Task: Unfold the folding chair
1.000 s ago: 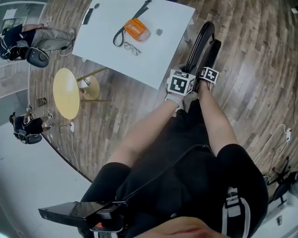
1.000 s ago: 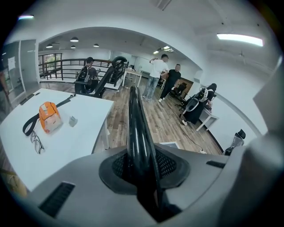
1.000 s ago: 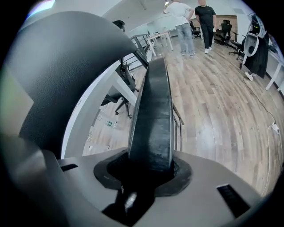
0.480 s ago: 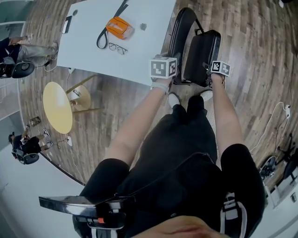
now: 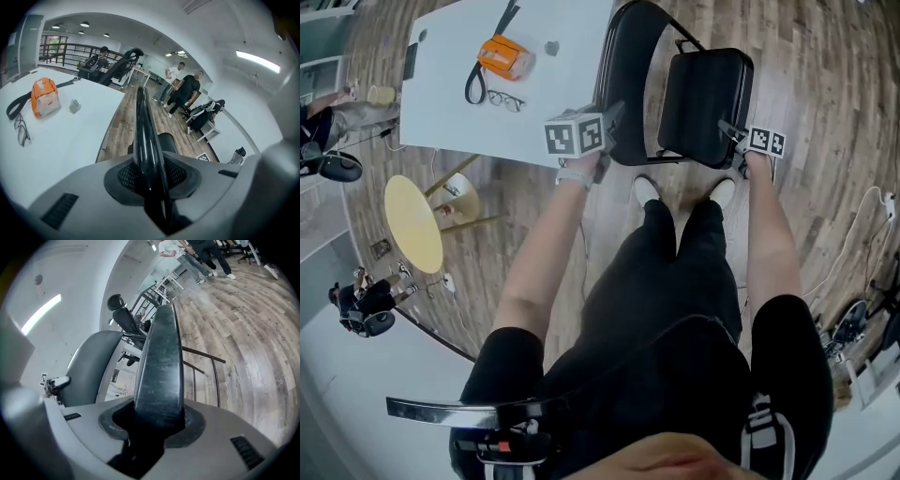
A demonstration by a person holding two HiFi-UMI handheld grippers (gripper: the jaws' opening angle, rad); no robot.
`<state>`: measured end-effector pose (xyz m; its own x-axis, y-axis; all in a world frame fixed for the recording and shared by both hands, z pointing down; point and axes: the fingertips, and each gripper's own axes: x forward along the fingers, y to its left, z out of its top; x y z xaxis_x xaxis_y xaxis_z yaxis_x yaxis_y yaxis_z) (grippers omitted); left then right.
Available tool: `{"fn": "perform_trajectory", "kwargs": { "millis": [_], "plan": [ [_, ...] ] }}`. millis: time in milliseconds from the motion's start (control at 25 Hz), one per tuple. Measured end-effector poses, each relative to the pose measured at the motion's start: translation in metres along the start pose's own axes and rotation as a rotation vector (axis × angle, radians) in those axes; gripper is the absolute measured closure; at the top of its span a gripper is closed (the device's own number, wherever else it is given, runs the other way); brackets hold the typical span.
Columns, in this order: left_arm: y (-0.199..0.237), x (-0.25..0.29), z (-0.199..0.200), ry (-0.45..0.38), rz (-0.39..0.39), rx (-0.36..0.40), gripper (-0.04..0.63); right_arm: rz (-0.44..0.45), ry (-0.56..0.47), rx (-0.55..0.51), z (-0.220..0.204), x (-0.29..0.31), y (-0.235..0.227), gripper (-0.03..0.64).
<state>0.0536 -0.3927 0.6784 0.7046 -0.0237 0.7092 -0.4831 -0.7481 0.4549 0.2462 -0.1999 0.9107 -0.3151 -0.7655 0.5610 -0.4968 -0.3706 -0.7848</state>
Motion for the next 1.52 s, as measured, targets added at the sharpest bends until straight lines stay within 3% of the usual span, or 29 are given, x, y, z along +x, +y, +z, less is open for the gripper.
{"fn": "perform_trajectory", "kwargs": {
  "millis": [280,480,600,1000,1120,1240,1360,1480,1520],
  "plan": [
    [0.001,0.017,-0.024,0.024,-0.008,-0.053,0.517,0.178,0.005,0.044,-0.011,-0.029,-0.061,0.472],
    [-0.010,0.037,-0.034,0.024,-0.042,-0.054,0.515,0.176,0.021,0.087,-0.014,-0.055,-0.125,0.468],
    [-0.014,0.045,-0.041,0.005,-0.047,-0.064,0.515,0.219,0.023,0.096,-0.019,-0.062,-0.156,0.462],
    [-0.026,0.079,-0.062,0.000,-0.050,-0.085,0.515,0.498,-0.034,0.198,-0.020,-0.074,-0.220,0.442],
    [-0.032,0.087,-0.067,0.012,-0.065,-0.077,0.515,0.486,-0.035,0.237,-0.027,-0.074,-0.245,0.434],
    [-0.044,0.093,-0.068,0.011,-0.068,-0.079,0.515,0.407,-0.016,0.214,-0.030,-0.078,-0.276,0.430],
    [-0.075,0.106,-0.073,0.016,-0.055,-0.058,0.515,0.513,-0.042,0.231,-0.024,-0.085,-0.281,0.425],
    [-0.107,0.123,-0.081,0.034,-0.048,-0.021,0.515,0.388,-0.013,0.239,-0.039,-0.092,-0.327,0.407],
    [-0.114,0.127,-0.083,0.039,-0.039,-0.014,0.515,0.391,-0.015,0.232,-0.040,-0.093,-0.334,0.402]
  ]
}}
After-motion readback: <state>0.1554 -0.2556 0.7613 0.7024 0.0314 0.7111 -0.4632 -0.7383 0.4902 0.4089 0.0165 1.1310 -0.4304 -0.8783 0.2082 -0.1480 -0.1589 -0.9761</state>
